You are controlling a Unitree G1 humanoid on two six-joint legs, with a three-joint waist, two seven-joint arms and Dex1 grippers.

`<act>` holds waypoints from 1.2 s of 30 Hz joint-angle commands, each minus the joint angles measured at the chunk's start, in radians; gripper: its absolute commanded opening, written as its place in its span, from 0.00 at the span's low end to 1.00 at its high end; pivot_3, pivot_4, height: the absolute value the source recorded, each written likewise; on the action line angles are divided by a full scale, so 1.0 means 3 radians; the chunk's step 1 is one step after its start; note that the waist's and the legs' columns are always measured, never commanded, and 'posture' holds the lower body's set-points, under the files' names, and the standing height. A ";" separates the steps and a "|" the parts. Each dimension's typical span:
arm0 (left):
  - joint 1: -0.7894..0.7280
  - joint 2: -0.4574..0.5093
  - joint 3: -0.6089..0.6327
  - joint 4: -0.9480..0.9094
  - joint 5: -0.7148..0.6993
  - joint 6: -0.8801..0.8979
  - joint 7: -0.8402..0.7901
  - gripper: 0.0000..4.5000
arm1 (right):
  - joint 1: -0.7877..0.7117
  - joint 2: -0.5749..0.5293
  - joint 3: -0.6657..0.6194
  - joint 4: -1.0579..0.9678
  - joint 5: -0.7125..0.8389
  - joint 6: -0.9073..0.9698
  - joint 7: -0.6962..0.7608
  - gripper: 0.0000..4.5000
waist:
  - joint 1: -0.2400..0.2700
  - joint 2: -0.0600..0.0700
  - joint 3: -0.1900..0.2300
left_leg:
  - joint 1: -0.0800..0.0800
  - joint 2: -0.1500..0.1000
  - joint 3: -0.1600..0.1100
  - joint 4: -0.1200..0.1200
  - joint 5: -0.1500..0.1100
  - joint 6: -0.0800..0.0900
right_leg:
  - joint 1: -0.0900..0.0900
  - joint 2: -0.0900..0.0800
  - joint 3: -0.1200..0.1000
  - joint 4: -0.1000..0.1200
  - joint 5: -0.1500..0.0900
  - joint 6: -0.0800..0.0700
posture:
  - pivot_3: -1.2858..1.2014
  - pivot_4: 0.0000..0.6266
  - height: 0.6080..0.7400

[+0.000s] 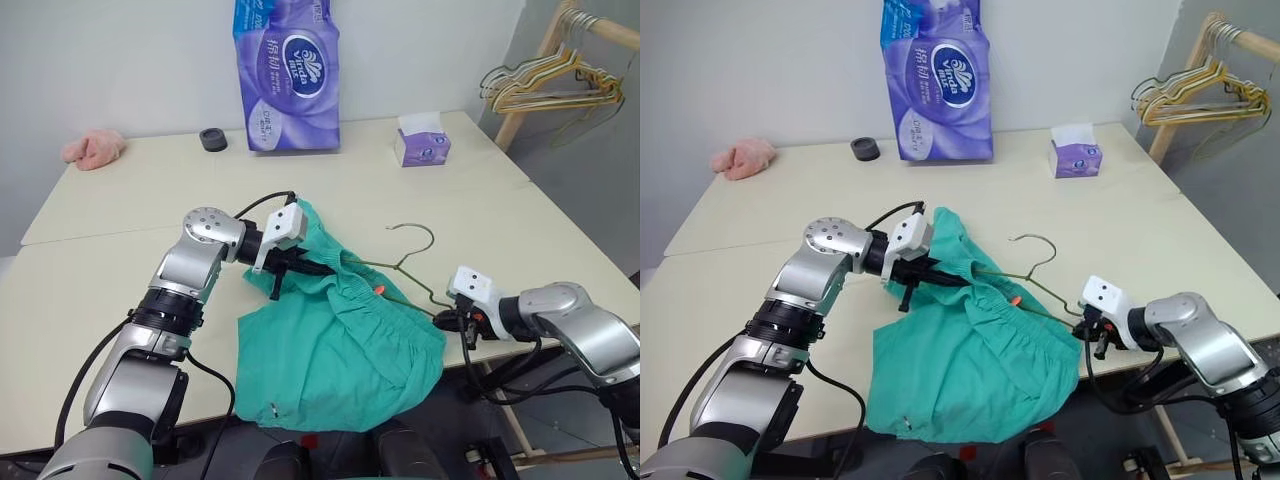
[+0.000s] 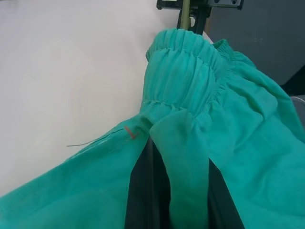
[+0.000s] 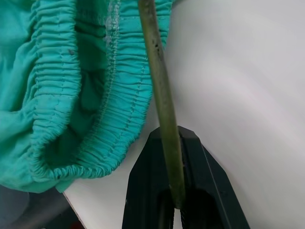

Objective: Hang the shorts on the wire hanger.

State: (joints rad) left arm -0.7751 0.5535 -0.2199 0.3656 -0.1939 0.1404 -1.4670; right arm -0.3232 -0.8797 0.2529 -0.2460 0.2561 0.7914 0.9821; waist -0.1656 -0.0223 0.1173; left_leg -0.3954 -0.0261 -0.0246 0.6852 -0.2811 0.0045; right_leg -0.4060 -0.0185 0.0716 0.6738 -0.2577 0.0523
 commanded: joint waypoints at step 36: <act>-0.0721 0.0516 -0.0629 0.0506 -0.0353 -0.0276 -0.0491 1.00 | -0.0271 -0.0237 0.0004 -0.0355 -0.0388 -0.0517 0.0121 0.00 | -0.0010 0.0001 -0.0001 | -0.0015 -0.0001 -0.0007 0.0028 -0.0001 0.0000 | -0.0006 0.0000 -0.0003 0.0012 -0.0002 0.0000 | 0.42 0.09 1.00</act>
State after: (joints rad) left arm -0.9680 0.6986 -0.3949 0.5244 -0.2784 0.0902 -1.6083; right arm -0.3758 -0.9354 0.2596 -0.3163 0.1534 0.6620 1.0046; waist -0.1686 -0.0219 0.1170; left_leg -0.3999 -0.0263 -0.0267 0.6936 -0.2814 0.0046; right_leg -0.4080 -0.0184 0.0707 0.6775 -0.2582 0.0522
